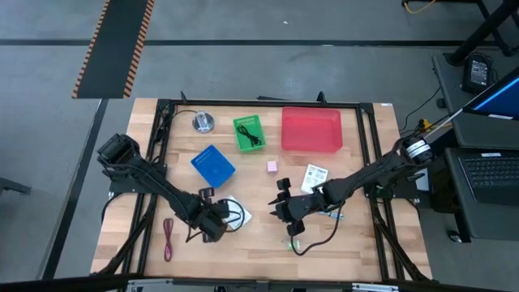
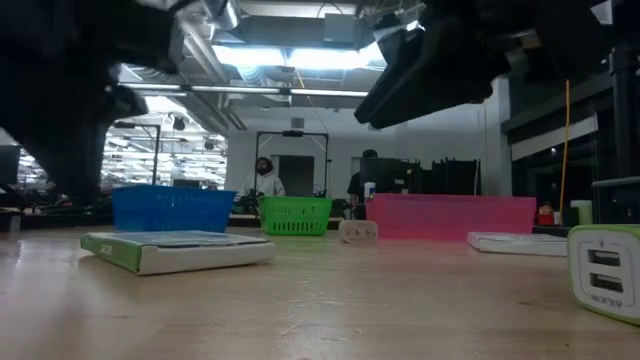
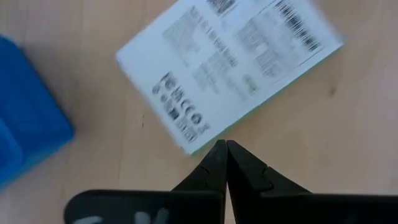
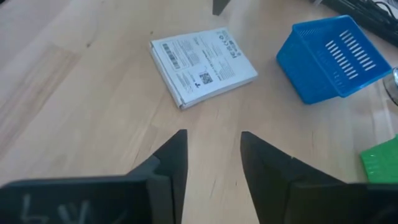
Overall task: Pick and place items into bin
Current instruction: Put the left white card reader box into the pink bin
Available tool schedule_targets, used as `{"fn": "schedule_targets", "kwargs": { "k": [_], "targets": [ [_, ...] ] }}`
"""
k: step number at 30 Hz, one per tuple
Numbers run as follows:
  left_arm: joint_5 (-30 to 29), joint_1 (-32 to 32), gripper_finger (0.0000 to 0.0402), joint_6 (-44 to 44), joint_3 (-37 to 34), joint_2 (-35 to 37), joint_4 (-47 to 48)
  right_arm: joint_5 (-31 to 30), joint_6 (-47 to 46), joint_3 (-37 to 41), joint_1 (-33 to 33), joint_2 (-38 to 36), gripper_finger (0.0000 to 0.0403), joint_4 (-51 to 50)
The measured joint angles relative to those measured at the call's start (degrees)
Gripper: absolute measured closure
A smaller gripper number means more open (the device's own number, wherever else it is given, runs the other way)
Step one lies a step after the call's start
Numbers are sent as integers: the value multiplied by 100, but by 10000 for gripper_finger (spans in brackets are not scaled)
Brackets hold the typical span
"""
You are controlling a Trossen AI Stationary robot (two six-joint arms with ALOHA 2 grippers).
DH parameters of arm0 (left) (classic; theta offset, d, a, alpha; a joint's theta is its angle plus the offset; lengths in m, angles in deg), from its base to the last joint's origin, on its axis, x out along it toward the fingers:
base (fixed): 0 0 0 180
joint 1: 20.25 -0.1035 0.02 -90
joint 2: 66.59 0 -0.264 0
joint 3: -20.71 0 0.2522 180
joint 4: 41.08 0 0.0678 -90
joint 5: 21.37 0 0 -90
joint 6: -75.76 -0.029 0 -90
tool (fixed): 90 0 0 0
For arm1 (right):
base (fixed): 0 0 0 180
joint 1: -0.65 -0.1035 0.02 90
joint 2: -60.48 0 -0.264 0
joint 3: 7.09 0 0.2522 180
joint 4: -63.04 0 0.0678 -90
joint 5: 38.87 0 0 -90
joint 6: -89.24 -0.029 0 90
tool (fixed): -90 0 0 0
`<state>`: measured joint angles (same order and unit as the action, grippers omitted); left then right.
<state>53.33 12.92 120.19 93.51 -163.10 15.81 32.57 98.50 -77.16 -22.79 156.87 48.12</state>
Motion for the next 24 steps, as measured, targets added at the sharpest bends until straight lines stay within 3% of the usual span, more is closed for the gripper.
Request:
{"fn": "schedule_targets", "kwargs": {
  "k": [24],
  "targets": [
    [-110, -369, 400, -111, -445, -10, -482, 5, -17, 2, 2, 4, 273, 2]
  ]
}}
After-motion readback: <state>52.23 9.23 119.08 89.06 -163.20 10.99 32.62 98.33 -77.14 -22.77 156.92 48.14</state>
